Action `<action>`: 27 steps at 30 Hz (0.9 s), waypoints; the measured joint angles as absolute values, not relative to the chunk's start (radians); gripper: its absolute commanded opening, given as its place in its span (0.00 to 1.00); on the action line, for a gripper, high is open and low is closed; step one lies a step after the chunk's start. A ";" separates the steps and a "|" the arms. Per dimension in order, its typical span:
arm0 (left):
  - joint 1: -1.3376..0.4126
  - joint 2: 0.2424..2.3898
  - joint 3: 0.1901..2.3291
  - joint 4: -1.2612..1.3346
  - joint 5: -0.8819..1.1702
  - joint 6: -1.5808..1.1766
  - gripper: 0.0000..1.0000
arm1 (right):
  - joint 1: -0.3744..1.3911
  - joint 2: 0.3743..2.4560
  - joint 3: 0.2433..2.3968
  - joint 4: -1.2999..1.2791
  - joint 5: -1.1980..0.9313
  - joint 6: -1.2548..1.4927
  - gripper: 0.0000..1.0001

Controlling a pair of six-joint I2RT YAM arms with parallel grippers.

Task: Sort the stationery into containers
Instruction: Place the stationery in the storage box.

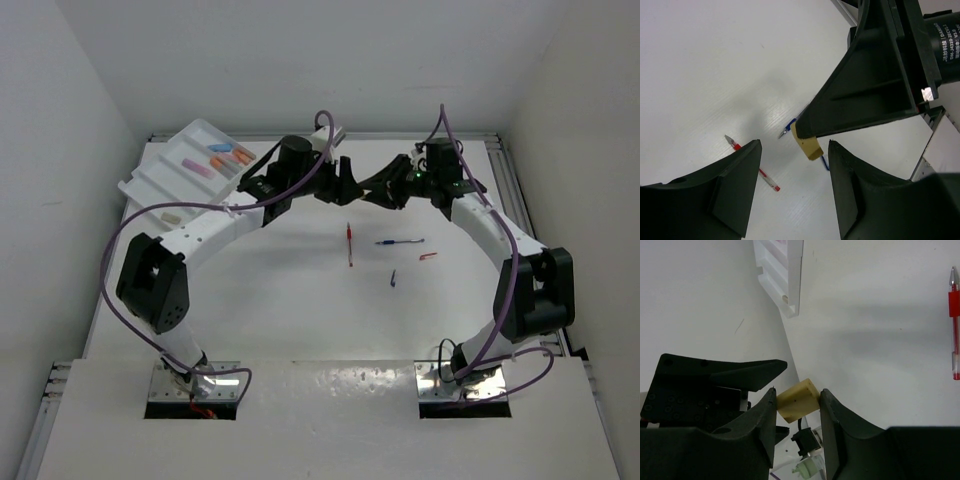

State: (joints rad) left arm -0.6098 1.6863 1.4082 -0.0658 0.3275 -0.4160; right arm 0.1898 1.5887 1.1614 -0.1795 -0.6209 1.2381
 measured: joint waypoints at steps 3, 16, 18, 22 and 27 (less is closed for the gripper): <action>-0.617 1.708 1.432 -0.068 0.315 -0.411 0.61 | 0.200 1.589 1.161 -0.180 -0.622 1.235 0.00; -0.641 1.754 1.451 -0.075 0.313 -0.405 0.38 | 0.202 1.589 1.161 -0.187 -0.608 1.223 0.00; -0.641 1.754 1.451 -0.075 0.313 -0.403 0.28 | 0.202 1.589 1.161 -0.185 -0.606 1.223 0.09; -0.632 1.754 1.450 -0.079 0.321 -0.397 0.13 | 0.201 1.589 1.161 -0.184 -0.604 1.205 0.48; -0.545 1.721 1.415 -0.109 0.340 -0.384 0.10 | 0.194 1.577 1.162 -0.225 -0.609 1.104 0.58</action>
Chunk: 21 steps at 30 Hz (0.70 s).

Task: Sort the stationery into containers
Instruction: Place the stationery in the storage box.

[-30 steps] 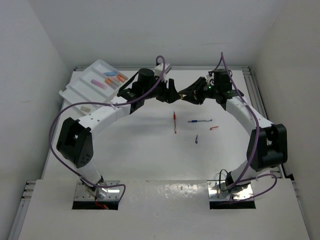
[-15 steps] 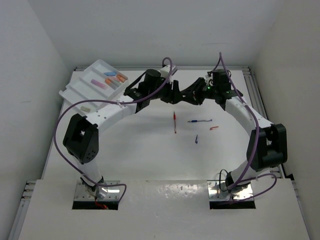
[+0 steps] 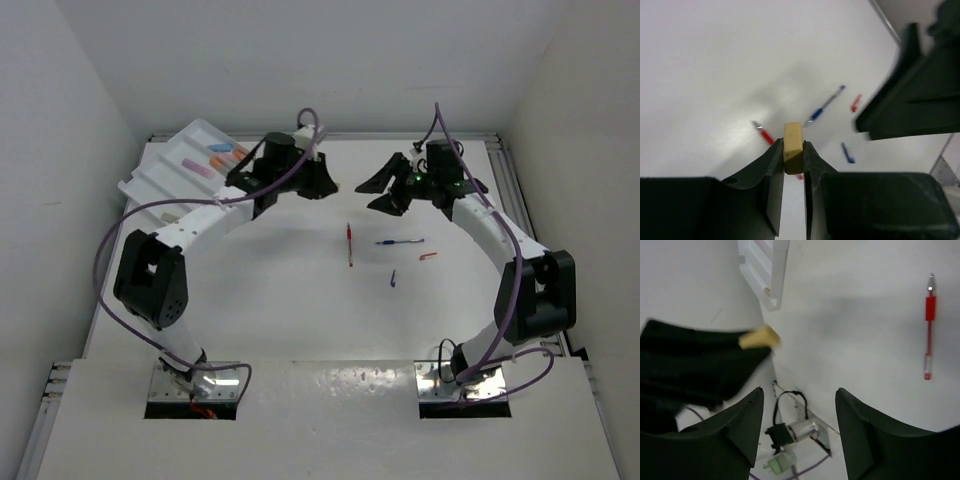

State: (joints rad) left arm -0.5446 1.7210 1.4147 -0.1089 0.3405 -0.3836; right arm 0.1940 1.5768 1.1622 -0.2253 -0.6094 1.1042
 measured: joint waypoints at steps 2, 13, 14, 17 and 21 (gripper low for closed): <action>-0.443 1.685 1.392 -0.145 0.352 -0.366 0.10 | 0.179 1.572 1.175 -0.278 -0.611 1.033 0.58; 0.210 1.613 1.509 -0.589 0.477 0.033 0.08 | 0.099 1.546 1.236 -0.575 -0.493 0.548 0.51; 0.255 1.622 1.534 -0.657 0.491 0.093 0.08 | 0.102 1.539 1.224 -0.590 -0.480 0.515 0.50; 0.343 1.701 1.656 -0.823 0.514 0.237 0.09 | 0.113 1.512 1.183 -0.612 -0.449 0.442 0.50; 0.421 1.887 1.865 -0.994 0.515 0.385 0.10 | 0.128 1.494 1.153 -0.635 -0.419 0.382 0.50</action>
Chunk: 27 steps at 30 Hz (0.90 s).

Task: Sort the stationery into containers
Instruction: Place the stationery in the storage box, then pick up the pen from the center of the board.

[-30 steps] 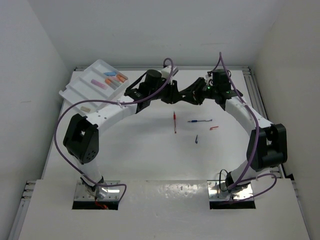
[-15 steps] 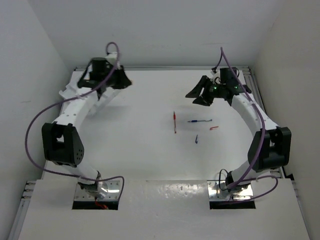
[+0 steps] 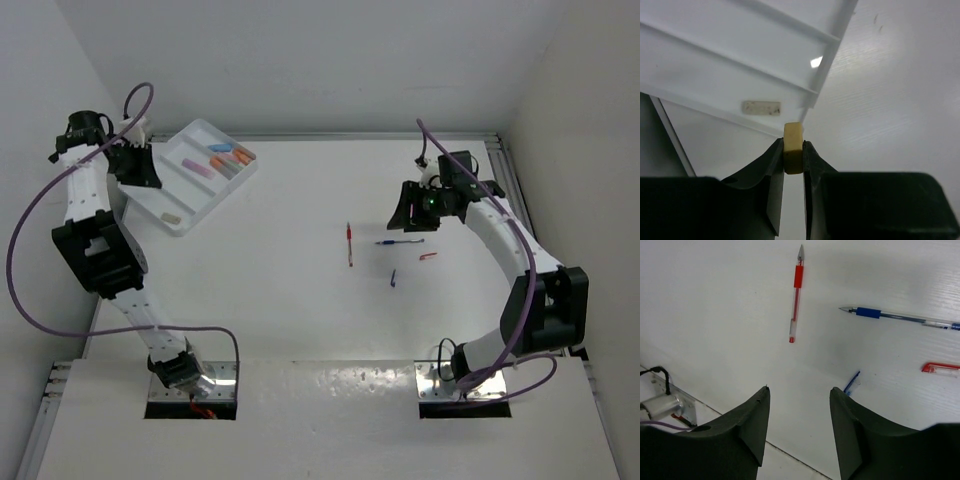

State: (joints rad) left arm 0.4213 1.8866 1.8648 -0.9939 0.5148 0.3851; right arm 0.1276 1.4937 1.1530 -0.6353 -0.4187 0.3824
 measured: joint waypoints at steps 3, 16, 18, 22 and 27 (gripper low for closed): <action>0.450 2.001 1.949 -1.051 0.484 0.432 0.11 | 0.132 1.494 1.152 -0.640 -0.410 0.358 0.49; 0.464 2.220 2.101 -1.092 0.345 0.414 0.35 | 0.133 1.497 1.132 -0.658 -0.393 0.335 0.49; 0.464 2.259 2.154 -1.085 0.329 0.403 0.36 | 0.134 1.507 1.128 -0.659 -0.393 0.333 0.49; 0.464 2.329 2.210 -1.069 0.307 0.381 0.44 | 0.134 1.529 1.126 -0.660 -0.385 0.313 0.49; 0.459 2.371 2.211 -1.064 0.305 0.361 0.53 | 0.136 1.548 1.126 -0.660 -0.355 0.278 0.49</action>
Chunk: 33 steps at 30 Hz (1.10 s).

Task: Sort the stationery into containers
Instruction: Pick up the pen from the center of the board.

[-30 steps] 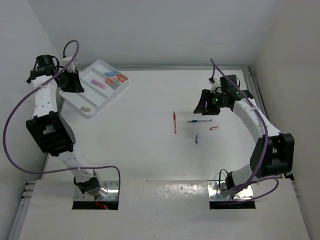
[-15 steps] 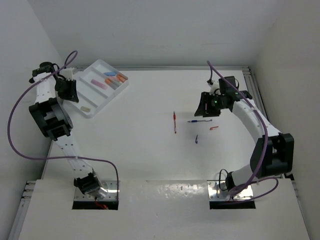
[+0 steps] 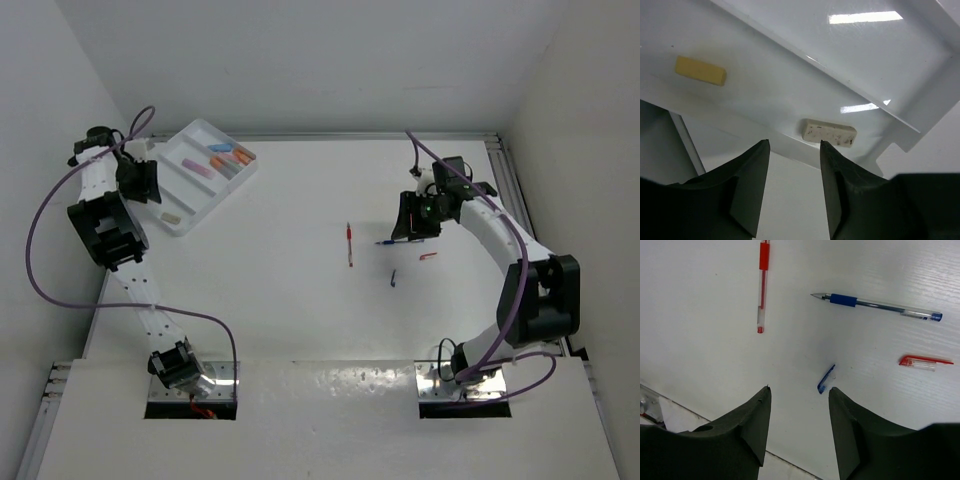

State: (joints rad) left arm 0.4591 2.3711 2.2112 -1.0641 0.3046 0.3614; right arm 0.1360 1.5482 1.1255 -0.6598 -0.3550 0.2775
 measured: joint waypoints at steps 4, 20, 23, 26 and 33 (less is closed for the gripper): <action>0.459 2.364 2.202 -1.043 0.355 0.358 0.64 | 0.142 1.553 1.126 -0.659 -0.330 0.256 0.48; 0.338 1.760 1.940 -0.855 0.611 0.354 0.70 | 0.341 1.636 1.163 -0.597 -0.081 0.130 0.37; 0.267 1.614 1.771 -0.778 0.598 0.314 1.00 | 0.389 1.695 1.207 -0.585 -0.045 0.142 0.37; 0.227 1.506 1.608 -0.692 0.544 0.241 1.00 | 0.443 1.770 1.274 -0.574 -0.005 0.172 0.38; 0.174 1.380 1.456 -0.573 0.347 0.100 1.00 | 0.500 1.990 1.493 -0.582 0.054 0.288 0.37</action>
